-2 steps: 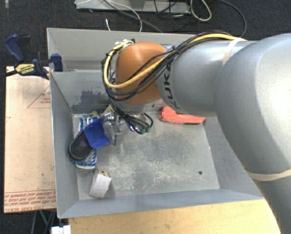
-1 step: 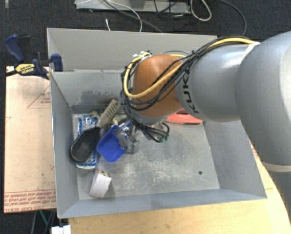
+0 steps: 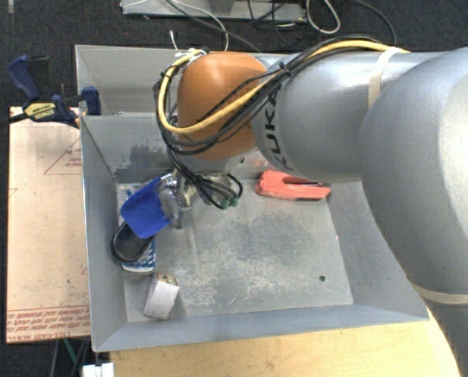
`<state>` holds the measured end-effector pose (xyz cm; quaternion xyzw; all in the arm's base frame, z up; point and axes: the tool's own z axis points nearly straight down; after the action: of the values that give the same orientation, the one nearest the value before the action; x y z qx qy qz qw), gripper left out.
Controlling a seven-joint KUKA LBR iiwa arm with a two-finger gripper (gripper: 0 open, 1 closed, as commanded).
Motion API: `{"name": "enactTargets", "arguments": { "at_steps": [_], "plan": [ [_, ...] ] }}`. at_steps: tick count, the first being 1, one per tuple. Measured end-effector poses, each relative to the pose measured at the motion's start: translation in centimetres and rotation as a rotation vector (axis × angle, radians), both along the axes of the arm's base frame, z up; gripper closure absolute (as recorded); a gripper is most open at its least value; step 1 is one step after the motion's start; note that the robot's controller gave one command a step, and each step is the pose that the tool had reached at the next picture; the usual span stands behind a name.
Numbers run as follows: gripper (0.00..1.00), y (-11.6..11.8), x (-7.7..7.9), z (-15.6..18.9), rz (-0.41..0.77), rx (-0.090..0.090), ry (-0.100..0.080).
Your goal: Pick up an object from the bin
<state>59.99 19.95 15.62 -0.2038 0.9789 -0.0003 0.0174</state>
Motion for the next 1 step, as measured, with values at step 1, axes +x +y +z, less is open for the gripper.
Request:
{"name": "enactTargets", "arguments": {
  "at_steps": [1],
  "plan": [
    [1.0,-3.97,1.12,-4.27,0.377,-0.015,0.001]
  ]
}}
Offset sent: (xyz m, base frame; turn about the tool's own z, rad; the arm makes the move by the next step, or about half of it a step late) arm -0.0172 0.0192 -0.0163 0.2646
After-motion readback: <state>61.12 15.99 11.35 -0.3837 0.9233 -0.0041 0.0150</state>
